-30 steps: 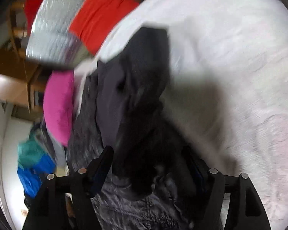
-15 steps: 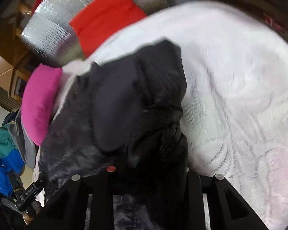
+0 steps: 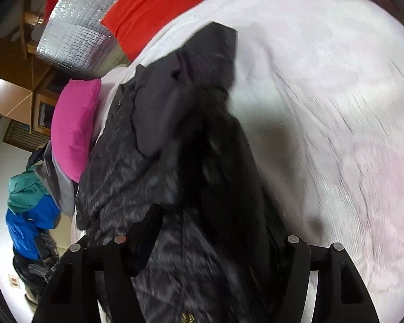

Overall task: Fold large clothes
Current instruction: 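Grasp the jacket edge with the right gripper and fold it toward the left gripper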

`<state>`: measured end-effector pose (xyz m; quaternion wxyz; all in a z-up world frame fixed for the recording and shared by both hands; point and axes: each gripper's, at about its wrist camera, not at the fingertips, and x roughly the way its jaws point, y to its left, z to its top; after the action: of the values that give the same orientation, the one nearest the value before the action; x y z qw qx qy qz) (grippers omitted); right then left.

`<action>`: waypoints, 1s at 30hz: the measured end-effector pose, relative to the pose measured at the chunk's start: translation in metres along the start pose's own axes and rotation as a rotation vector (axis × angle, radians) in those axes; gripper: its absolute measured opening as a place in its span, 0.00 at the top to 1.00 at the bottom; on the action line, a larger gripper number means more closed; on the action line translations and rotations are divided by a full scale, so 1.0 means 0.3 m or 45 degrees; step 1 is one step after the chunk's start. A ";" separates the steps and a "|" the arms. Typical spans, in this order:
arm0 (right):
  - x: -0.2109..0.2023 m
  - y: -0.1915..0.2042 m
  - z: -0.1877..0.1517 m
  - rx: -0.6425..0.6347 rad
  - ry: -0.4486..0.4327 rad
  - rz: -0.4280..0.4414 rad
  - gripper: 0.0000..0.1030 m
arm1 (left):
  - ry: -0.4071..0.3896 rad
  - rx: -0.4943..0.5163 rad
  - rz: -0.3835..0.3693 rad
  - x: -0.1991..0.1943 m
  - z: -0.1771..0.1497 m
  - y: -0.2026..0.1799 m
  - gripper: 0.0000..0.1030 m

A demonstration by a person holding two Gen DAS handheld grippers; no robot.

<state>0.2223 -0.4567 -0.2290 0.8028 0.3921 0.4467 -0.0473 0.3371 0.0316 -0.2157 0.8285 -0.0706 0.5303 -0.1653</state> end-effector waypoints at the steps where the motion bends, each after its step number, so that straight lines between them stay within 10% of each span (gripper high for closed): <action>1: -0.018 -0.009 -0.016 0.006 -0.003 0.007 0.32 | -0.010 -0.004 -0.010 -0.022 -0.015 0.011 0.34; 24: -0.247 -0.175 -0.297 0.150 -0.096 0.124 0.31 | 0.018 -0.146 -0.033 -0.264 -0.436 0.171 0.31; 30: -0.211 -0.187 -0.240 0.217 -0.138 0.130 0.31 | 0.042 -0.183 -0.109 -0.240 -0.416 0.187 0.48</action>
<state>0.1117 -0.4642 -0.2353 0.7909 0.4780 0.3764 -0.0653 0.2082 0.1166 -0.2238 0.8046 -0.1498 0.5510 -0.1630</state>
